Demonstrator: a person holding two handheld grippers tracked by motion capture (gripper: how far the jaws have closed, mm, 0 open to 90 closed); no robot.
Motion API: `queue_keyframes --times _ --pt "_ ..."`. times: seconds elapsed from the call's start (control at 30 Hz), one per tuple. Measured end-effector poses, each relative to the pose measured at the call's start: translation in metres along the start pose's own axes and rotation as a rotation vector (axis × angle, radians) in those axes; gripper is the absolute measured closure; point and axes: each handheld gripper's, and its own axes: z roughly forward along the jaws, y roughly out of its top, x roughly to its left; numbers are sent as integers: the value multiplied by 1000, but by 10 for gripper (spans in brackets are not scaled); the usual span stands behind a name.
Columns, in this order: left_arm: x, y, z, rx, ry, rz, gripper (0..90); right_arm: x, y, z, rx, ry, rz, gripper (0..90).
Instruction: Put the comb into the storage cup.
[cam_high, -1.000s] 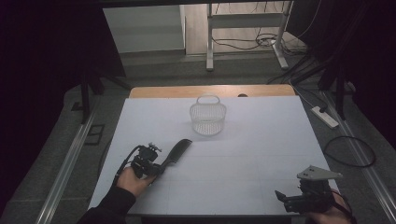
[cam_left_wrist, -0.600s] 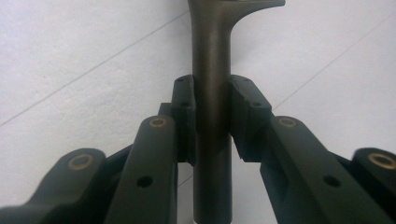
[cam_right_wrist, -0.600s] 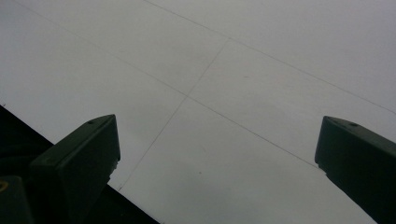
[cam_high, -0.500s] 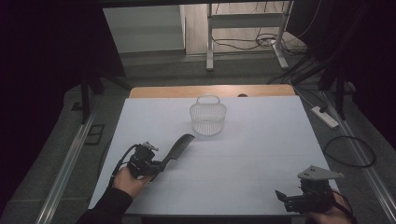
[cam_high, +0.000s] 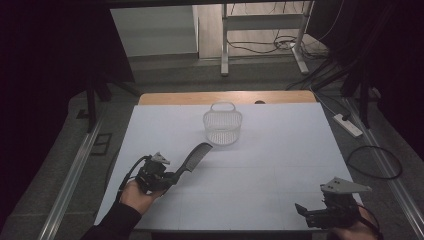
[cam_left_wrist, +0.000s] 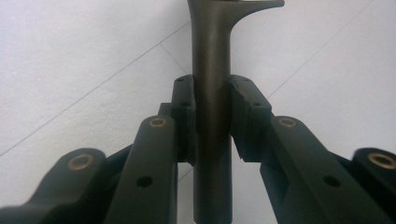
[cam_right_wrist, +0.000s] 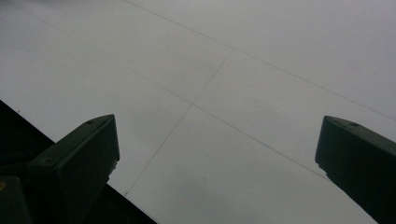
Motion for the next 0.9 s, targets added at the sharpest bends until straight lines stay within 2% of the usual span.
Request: queue_keyframes --times 0.2,0.4,0.5,0.7,0.8,0.9 --pt "-5 0 -7 -39 2 16 724 -1 1 -2 -43 -2 -8 0" --pt "-14 -1 -14 -81 7 43 724 -2 7 -2 -74 17 -21 0" --pt "-16 -1 -15 -85 -7 54 724 -2 10 -1 -86 28 -30 0" --pt "-22 0 -15 -85 -5 77 724 -2 15 6 -70 34 -62 0" --pt "-24 0 -15 -88 -7 84 724 -4 20 7 -94 68 -56 0" --pt "-27 1 -14 -93 -8 93 724 -5 24 8 -95 104 -49 0"
